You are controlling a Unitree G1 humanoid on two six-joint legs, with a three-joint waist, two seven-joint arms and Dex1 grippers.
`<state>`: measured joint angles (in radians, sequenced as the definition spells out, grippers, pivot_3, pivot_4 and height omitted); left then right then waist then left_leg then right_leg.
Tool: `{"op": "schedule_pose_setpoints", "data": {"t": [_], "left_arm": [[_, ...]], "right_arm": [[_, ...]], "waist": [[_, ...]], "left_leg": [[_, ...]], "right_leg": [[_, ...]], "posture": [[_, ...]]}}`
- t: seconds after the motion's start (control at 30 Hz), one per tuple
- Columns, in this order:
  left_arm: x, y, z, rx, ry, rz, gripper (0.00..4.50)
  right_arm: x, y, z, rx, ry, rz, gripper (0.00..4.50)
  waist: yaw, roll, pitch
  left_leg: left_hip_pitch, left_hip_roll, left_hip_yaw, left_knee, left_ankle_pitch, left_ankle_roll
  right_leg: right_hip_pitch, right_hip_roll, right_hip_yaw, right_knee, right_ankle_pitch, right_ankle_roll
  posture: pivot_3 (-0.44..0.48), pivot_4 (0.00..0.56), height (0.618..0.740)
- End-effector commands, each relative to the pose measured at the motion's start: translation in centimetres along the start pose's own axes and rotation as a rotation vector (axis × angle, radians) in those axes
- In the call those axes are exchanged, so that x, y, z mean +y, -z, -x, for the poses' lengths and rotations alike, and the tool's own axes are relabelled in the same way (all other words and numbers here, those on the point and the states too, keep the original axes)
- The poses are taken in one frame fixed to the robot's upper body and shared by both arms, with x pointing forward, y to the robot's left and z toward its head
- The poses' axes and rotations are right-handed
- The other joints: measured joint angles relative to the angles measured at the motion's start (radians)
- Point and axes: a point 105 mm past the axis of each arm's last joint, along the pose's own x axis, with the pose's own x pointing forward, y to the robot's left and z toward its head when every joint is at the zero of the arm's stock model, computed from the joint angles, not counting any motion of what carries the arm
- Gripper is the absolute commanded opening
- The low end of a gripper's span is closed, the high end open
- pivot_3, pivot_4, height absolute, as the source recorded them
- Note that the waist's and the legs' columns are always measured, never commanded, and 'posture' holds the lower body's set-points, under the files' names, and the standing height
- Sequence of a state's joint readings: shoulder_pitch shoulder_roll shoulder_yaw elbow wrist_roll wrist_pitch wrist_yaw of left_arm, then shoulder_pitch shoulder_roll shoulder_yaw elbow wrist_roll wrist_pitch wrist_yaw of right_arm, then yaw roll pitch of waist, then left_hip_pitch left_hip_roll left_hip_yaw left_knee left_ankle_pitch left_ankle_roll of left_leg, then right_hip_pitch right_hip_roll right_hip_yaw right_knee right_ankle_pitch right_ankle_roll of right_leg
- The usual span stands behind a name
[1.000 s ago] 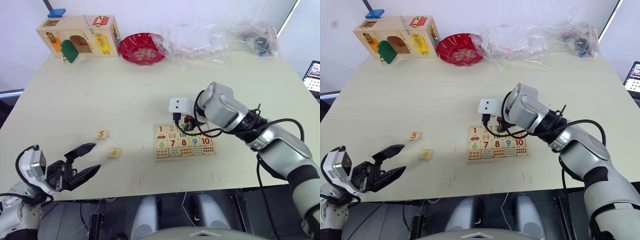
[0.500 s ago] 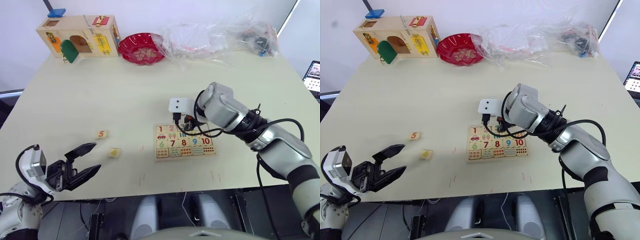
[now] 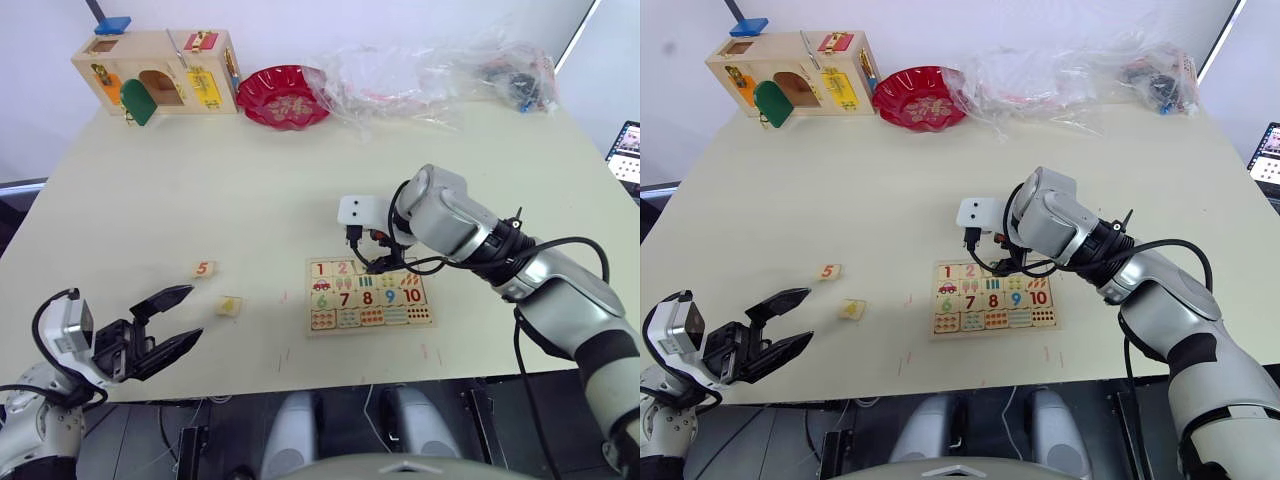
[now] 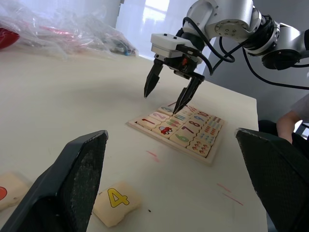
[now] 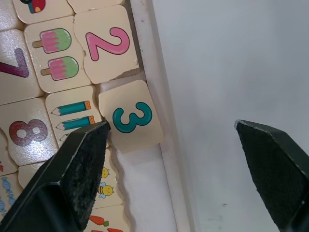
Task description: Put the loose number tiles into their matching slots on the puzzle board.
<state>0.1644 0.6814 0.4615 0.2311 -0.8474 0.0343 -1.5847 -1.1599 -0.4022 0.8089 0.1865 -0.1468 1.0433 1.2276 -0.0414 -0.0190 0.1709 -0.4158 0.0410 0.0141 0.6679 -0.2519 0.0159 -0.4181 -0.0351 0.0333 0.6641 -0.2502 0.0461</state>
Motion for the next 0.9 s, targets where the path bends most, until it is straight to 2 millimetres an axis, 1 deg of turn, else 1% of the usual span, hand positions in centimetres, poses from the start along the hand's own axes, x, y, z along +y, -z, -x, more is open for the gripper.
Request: {"op": "schedule_pose_setpoints", "data": {"t": [0.03, 0.13, 0.23, 0.33, 0.4, 0.43, 0.47, 0.5, 0.57, 0.7, 0.77, 0.8, 0.9], "left_arm": [[-0.4, -0.4, 0.1, -0.003, 0.030, -0.023, 4.50], [-0.5, -0.4, 0.2, -0.002, 0.028, -0.023, 4.50], [-0.5, -0.5, 0.2, -0.002, 0.026, -0.024, 4.50], [-0.4, -0.5, 0.3, -0.003, 0.025, -0.025, 4.50], [-0.4, -0.6, 0.3, -0.002, 0.024, -0.026, 4.50], [-0.3, -0.6, 0.3, -0.002, 0.024, -0.026, 4.50], [-0.3, -0.6, 0.3, -0.003, 0.024, -0.027, 4.50], [-0.3, -0.6, 0.3, -0.003, 0.024, -0.027, 4.50], [-0.3, -0.6, 0.3, -0.003, 0.025, -0.026, 4.50], [-0.1, -0.7, 0.3, -0.003, 0.024, -0.027, 4.50], [-0.1, -0.7, 0.3, -0.004, 0.024, -0.027, 4.50], [-0.1, -0.8, 0.2, -0.005, 0.025, -0.027, 4.50], [-0.1, -0.8, 0.2, -0.007, 0.025, -0.028, 4.50]], "right_arm": [[-0.3, -1.7, 2.4, -0.142, 0.022, -0.008, 4.47], [-0.4, -1.5, 3.5, -0.202, 0.020, -0.017, 4.47], [-0.4, -0.7, 4.3, -0.240, 0.027, -0.021, 4.47], [-0.3, 0.4, 4.6, -0.254, 0.037, -0.017, 4.47], [-0.5, 0.1, 4.7, -0.339, 0.063, -0.027, 4.47], [-0.6, -0.5, 4.8, -0.429, 0.070, -0.028, 4.47], [-0.5, -1.0, 4.8, -0.502, 0.060, -0.035, 4.47], [-0.2, -1.0, 4.7, -0.535, 0.033, -0.053, 4.47], [0.3, -0.4, 4.2, -0.529, -0.017, -0.077, 4.47], [0.1, -1.3, 3.9, -0.613, 0.009, -0.050, 4.47], [-0.7, -0.7, 2.7, -0.578, 0.056, -0.057, 3.95], [-0.8, -0.6, 2.3, -0.575, 0.053, -0.063, 3.72], [-0.8, -0.4, 1.8, -0.573, 0.035, -0.060, 2.21]], "waist": [[0.000, 0.000, 0.000], [0.001, 0.000, 0.000], [0.003, 0.000, 0.000], [0.002, 0.000, 0.000], [0.000, 0.000, 0.000], [-0.002, 0.000, 0.000], [-0.002, -0.001, 0.000], [-0.002, 0.000, 0.000], [0.000, 0.000, 0.000], [0.001, 0.000, 0.000], [0.000, -0.001, 0.000], [0.000, -0.001, 0.000], [0.001, 0.000, 0.000]], "left_leg": [[0.000, 0.000, 0.000, 0.000, 0.000, 0.000], [0.000, 0.000, 0.000, 0.000, 0.000, 0.000], [0.000, 0.000, -0.001, 0.000, 0.000, 0.000], [0.000, 0.000, 0.000, 0.000, 0.000, 0.000], [0.000, 0.000, 0.000, 0.000, 0.000, 0.000], [0.000, 0.000, 0.000, 0.000, 0.000, 0.000], [0.000, 0.000, 0.000, 0.000, 0.000, 0.000], [0.000, 0.000, 0.000, 0.000, 0.000, 0.000], [0.000, 0.000, 0.000, -0.001, 0.000, 0.000], [0.000, 0.000, 0.001, 0.000, 0.000, 0.000], [0.000, 0.000, 0.001, 0.000, 0.000, 0.000], [0.000, 0.000, 0.001, 0.000, 0.000, 0.000], [0.000, 0.000, 0.002, 0.000, 0.000, 0.000]], "right_leg": [[0.000, 0.000, 0.000, 0.000, 0.000, 0.000], [0.000, 0.000, 0.000, 0.000, 0.000, 0.000], [0.000, -0.001, -0.001, -0.001, 0.000, 0.000], [0.000, -0.002, -0.001, -0.001, 0.000, 0.000], [0.000, -0.001, 0.000, -0.001, 0.000, 0.000], [0.000, -0.001, 0.000, -0.001, 0.000, 0.000], [0.000, 0.000, 0.000, 0.000, 0.000, 0.000], [0.000, 0.001, 0.000, 0.000, 0.000, 0.000], [0.000, 0.001, 0.000, 0.000, 0.000, 0.000], [0.001, 0.000, 0.000, -0.001, 0.000, 0.000], [0.001, 0.000, 0.001, -0.001, 0.000, 0.000], [0.001, 0.000, 0.001, 0.000, 0.000, 0.000], [0.001, 0.000, 0.000, 0.000, 0.000, 0.000]], "posture": [[0.000, 0.150, 0.740], [0.000, 0.150, 0.740], [0.000, 0.150, 0.740], [0.000, 0.150, 0.740], [0.000, 0.150, 0.740], [0.000, 0.150, 0.740], [0.000, 0.150, 0.740], [0.000, 0.150, 0.740], [0.000, 0.150, 0.740], [0.000, 0.150, 0.740], [0.000, 0.150, 0.740], [0.000, 0.150, 0.740], [0.000, 0.150, 0.740]]}}
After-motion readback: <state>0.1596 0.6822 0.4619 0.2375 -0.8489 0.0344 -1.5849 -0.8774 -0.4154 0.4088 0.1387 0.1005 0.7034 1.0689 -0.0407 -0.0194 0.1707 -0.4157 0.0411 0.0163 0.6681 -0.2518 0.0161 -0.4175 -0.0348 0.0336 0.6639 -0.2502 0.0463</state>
